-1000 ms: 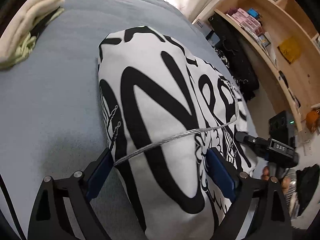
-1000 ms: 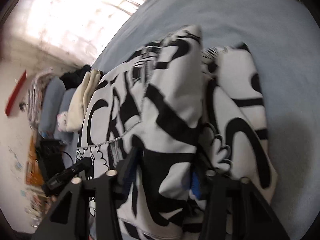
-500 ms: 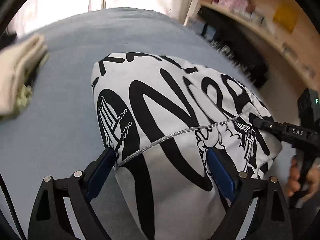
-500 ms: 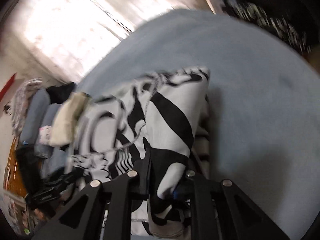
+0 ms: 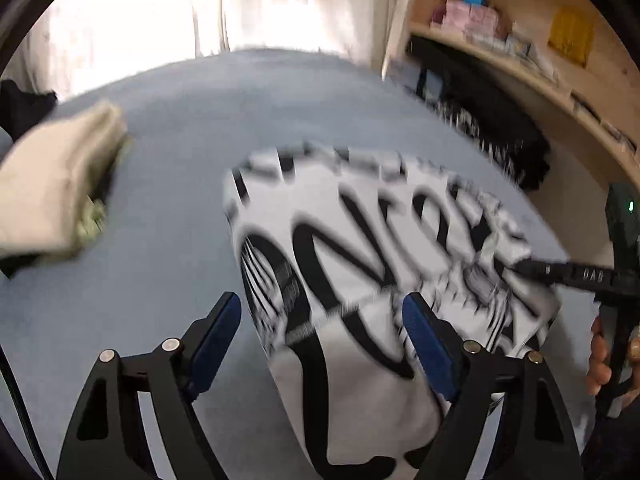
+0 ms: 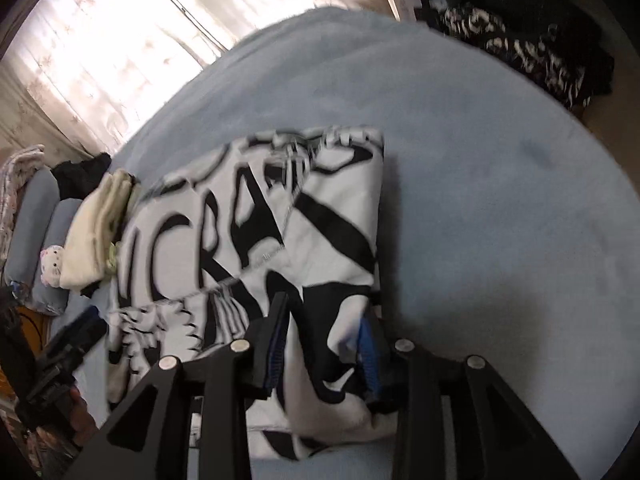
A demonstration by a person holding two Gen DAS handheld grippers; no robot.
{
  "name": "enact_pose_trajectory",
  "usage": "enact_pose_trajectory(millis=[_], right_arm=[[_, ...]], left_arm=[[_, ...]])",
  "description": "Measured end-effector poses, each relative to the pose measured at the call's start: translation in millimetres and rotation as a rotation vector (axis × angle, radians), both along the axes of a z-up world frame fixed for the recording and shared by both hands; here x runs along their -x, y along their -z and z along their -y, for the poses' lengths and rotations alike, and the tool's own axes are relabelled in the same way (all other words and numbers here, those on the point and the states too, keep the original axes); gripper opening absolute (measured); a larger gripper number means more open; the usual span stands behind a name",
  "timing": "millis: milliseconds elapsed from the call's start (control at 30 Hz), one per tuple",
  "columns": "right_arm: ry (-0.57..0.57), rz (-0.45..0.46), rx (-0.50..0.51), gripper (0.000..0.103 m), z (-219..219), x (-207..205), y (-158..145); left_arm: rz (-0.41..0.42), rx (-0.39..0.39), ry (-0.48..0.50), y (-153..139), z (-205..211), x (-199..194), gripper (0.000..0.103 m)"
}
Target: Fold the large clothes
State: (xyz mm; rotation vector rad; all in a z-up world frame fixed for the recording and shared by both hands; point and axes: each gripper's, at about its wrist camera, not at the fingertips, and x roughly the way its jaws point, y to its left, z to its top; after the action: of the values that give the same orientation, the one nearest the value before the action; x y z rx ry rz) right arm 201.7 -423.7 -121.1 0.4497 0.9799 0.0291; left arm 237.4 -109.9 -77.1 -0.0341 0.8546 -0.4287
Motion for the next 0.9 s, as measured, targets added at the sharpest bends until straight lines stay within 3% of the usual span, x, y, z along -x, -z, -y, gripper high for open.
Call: enact_pose_trajectory(millis=[33,100,200,367,533,600,633,667,733,900], right_arm=[[0.005,0.016,0.001,0.033,1.2,1.5,-6.3],[0.019,0.054,0.021,0.033,0.1,-1.5,-18.1],[0.063,0.116,0.094,0.033,-1.6,-11.5,-30.9],[0.034,0.187,0.019,0.033,-15.6,-46.1,-34.1],[-0.011,0.104,0.028,0.033,-29.9,-82.1,-1.5],[0.021,0.050,0.110,0.020,-23.3,-90.7,19.2],[0.035,0.020,0.090,0.009,-15.3,-92.9,30.8],[0.044,0.009,0.062,0.004,-8.9,-92.5,36.8],[0.068,0.015,-0.015,0.003,2.7,-90.0,44.9],[0.054,0.003,0.021,0.009,-6.4,-85.6,26.4]], left_arm=[[0.025,0.023,-0.013,-12.9,-3.0,0.2,0.068],[0.026,0.051,-0.027,-24.9,-3.2,-5.6,0.037],[-0.048,0.079,-0.039,-27.5,9.7,-18.6,0.014],[-0.107,0.075,-0.006,-3.3,49.8,-29.1,0.010],[-0.130,-0.033,-0.003,34.9,63.7,-36.6,0.006],[-0.137,-0.018,0.022,44.8,55.9,-36.8,0.002],[-0.137,-0.010,0.031,48.2,52.6,-37.2,0.001],[-0.140,0.011,0.047,53.5,48.6,-37.3,0.001],[-0.142,0.019,0.054,61.8,47.1,-37.3,0.001],[-0.121,0.057,0.047,52.5,39.3,-31.0,0.001]])
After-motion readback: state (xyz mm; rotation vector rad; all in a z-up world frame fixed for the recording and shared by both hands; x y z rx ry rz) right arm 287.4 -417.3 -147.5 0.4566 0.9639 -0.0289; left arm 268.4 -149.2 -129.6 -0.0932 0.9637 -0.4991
